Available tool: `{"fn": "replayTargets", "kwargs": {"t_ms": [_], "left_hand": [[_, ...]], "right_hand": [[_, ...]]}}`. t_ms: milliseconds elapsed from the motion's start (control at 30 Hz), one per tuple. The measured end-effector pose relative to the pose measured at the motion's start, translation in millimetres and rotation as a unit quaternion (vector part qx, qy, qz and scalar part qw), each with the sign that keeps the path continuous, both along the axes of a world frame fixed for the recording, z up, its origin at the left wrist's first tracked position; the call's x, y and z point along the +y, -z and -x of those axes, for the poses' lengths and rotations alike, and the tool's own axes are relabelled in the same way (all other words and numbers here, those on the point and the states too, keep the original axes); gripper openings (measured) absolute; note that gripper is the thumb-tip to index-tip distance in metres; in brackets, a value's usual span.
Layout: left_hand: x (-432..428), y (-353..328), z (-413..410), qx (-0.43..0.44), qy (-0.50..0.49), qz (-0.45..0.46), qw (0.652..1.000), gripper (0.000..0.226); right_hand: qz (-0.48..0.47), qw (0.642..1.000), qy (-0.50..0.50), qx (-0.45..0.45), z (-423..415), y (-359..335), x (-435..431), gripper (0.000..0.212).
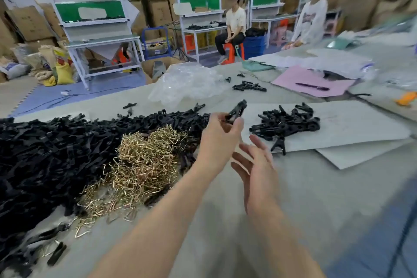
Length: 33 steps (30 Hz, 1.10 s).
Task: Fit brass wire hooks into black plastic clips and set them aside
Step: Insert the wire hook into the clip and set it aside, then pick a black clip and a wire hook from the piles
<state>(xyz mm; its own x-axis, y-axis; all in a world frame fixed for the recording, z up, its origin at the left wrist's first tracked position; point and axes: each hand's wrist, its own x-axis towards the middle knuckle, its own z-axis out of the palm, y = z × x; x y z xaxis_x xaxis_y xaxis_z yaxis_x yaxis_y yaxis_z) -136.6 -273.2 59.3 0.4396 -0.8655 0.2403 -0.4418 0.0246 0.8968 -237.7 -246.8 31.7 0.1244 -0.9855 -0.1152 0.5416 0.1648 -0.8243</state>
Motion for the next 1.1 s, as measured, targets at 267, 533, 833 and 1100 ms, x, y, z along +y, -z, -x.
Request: {"fn": "replayTargets", "kwargs": {"t_ms": [267, 533, 833, 1100], "left_hand": [[-52.4, -0.5, 29.1, -0.051, 0.047, -0.067, 0.995, 0.056], [119.0, 33.6, -68.0, -0.242, -0.054, -0.044, 0.968, 0.036], [281.2, 79.4, -153.9, -0.376, -0.350, -0.179, 0.840, 0.054], [279.9, 75.2, -181.1, -0.405, -0.314, -0.219, 0.830, 0.056]], "right_hand": [[0.010, 1.000, 0.000, 0.025, 20.9, 1.6, -13.1, 0.021], [0.060, 0.987, -0.128, 0.081, -61.2, 14.9, 45.0, 0.019], [0.222, 0.923, -0.241, 0.200, -152.6, 25.6, 137.8, 0.027], [0.384, 0.807, -0.212, 0.395, -192.8, 44.4, 146.8, 0.030]]}}
